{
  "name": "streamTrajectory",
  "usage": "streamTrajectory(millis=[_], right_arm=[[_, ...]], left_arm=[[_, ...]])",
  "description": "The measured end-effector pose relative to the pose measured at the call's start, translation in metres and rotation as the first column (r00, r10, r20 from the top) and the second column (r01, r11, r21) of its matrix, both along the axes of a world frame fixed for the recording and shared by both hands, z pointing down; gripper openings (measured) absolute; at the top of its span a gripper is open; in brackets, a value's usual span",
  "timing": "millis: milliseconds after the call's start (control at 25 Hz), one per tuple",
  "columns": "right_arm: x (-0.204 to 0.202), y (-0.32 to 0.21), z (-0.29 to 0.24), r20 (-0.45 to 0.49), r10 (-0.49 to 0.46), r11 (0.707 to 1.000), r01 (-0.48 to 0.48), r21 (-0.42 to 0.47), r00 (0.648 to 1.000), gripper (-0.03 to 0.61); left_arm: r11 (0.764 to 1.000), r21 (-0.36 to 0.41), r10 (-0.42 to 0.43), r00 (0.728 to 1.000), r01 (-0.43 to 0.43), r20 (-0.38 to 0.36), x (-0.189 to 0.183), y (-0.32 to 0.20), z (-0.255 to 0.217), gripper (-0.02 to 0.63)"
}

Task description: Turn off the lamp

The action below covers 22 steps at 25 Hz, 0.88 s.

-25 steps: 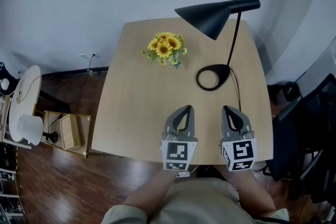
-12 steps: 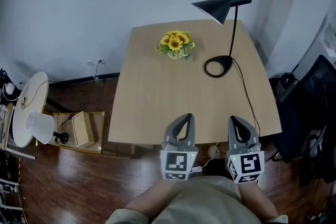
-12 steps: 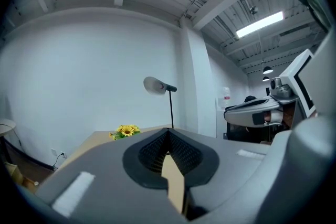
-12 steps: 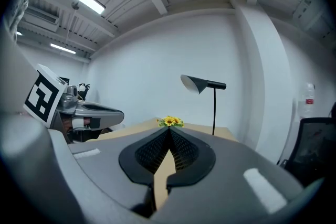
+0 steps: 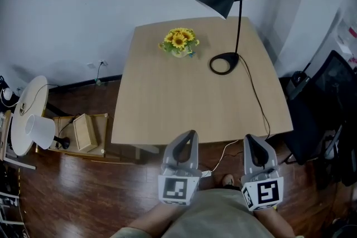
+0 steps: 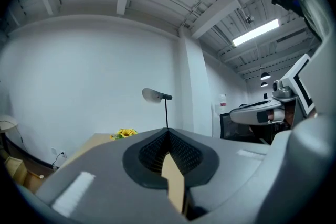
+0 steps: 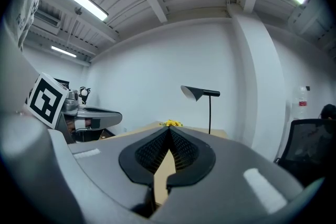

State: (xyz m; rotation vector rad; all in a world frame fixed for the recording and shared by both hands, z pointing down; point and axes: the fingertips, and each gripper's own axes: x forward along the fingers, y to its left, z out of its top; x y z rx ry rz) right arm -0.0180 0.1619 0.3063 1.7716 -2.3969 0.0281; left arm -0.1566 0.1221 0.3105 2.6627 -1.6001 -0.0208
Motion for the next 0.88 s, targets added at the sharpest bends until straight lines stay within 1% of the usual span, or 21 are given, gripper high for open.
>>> streamTrajectory(millis=[120, 200, 280, 400, 560, 680, 880], right_arm=[[0.010, 0.010, 0.009, -0.001, -0.022, 1.000, 0.022, -0.021, 1.000, -0.002], [0.018, 0.016, 0.012, -0.003, -0.042, 0.999, 0.042, -0.031, 0.999, -0.003], [0.028, 0.022, 0.014, 0.014, -0.046, 0.998, 0.047, -0.039, 0.999, -0.003], [0.043, 0.032, 0.023, 0.044, -0.042, 0.997, 0.045, -0.059, 0.998, -0.003], [0.053, 0.035, 0.033, 0.043, -0.058, 0.994, 0.062, -0.088, 0.997, -0.005], [0.055, 0.031, 0.030, 0.046, -0.068, 0.994, 0.072, -0.077, 0.997, -0.005], [0.055, 0.025, 0.027, 0.044, -0.068, 0.995, 0.070, -0.066, 0.997, -0.005]], left_arm=[[0.999, -0.031, -0.023, 1.000, 0.022, -0.005, 0.009, 0.013, 0.006, -0.014], [0.999, -0.042, -0.030, 0.999, 0.031, 0.010, 0.018, 0.027, 0.012, -0.014], [0.997, -0.064, -0.035, 0.999, 0.037, 0.028, 0.026, 0.040, 0.022, -0.014], [0.994, -0.096, -0.054, 0.998, 0.057, 0.033, 0.035, 0.048, 0.030, -0.014], [0.995, -0.083, -0.054, 0.997, 0.058, 0.052, 0.047, 0.047, 0.028, -0.014], [0.995, -0.089, -0.042, 0.997, 0.048, 0.060, 0.056, 0.047, 0.032, -0.014], [0.996, -0.082, -0.037, 0.998, 0.041, 0.056, 0.058, 0.042, 0.031, -0.014]])
